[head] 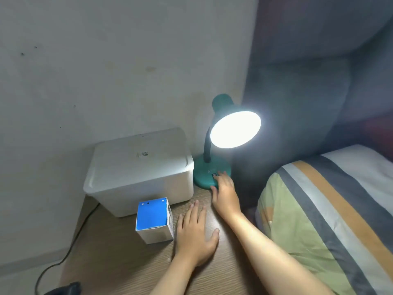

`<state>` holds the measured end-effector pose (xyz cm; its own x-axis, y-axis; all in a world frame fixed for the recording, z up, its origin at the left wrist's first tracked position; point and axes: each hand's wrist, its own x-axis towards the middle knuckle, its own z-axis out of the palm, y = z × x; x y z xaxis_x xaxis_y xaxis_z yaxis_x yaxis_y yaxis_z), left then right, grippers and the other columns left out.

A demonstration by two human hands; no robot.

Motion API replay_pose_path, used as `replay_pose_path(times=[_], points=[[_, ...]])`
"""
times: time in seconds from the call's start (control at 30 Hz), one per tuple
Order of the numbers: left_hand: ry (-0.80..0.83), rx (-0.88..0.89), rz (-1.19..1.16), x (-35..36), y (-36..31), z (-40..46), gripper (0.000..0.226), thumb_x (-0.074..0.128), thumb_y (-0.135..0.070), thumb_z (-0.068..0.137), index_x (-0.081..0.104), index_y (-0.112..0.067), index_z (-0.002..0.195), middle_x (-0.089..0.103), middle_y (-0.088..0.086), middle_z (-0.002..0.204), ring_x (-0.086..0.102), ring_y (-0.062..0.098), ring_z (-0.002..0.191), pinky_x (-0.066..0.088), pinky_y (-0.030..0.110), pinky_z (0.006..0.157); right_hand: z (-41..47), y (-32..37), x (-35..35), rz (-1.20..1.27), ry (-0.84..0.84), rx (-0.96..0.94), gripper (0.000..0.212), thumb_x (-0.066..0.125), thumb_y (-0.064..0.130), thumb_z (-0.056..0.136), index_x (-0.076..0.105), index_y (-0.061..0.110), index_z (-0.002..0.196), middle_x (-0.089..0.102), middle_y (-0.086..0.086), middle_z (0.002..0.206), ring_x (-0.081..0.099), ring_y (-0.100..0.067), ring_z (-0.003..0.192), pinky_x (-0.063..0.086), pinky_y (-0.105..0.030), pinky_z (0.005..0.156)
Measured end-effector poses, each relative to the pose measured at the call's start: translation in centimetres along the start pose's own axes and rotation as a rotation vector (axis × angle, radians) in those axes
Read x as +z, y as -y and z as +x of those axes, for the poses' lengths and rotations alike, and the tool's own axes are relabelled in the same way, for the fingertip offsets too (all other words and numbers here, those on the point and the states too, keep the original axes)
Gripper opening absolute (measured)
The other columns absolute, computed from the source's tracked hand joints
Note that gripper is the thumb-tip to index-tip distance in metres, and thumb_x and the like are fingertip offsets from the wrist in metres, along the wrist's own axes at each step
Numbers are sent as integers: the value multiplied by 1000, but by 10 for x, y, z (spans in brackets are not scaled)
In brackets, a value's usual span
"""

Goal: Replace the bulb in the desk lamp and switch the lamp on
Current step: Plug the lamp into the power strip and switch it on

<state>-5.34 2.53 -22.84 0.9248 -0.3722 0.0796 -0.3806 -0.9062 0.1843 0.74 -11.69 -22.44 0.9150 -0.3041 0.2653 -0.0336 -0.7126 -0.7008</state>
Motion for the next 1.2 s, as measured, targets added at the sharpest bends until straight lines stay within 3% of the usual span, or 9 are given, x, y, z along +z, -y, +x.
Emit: replay_pose_path(times=[0.33, 0.87, 1.2], points=[[-2, 10, -21, 4, 0, 1, 70, 45, -62, 70, 52, -22, 127, 48, 3, 140, 49, 20, 125, 40, 47, 99, 0, 2, -2, -96, 31, -12, 43, 49, 13, 92, 45, 9, 135, 42, -10, 143, 29, -25, 139, 38, -38, 105], [-47, 24, -28, 8, 3, 2, 69, 44, -62, 71, 51, -22, 127, 48, 3, 141, 48, 20, 126, 39, 46, 100, 1, 1, 0, -141, 35, -24, 43, 49, 15, 92, 45, 10, 134, 42, -10, 142, 30, -26, 137, 46, -45, 99], [-56, 36, -125, 9, 3, 1, 75, 34, -61, 77, 32, -22, 141, 21, 1, 154, 21, 19, 141, 13, 43, 112, 1, 0, 1, -168, 44, -13, 44, 48, 17, 92, 43, 11, 136, 41, -10, 143, 29, -26, 137, 49, -47, 96]])
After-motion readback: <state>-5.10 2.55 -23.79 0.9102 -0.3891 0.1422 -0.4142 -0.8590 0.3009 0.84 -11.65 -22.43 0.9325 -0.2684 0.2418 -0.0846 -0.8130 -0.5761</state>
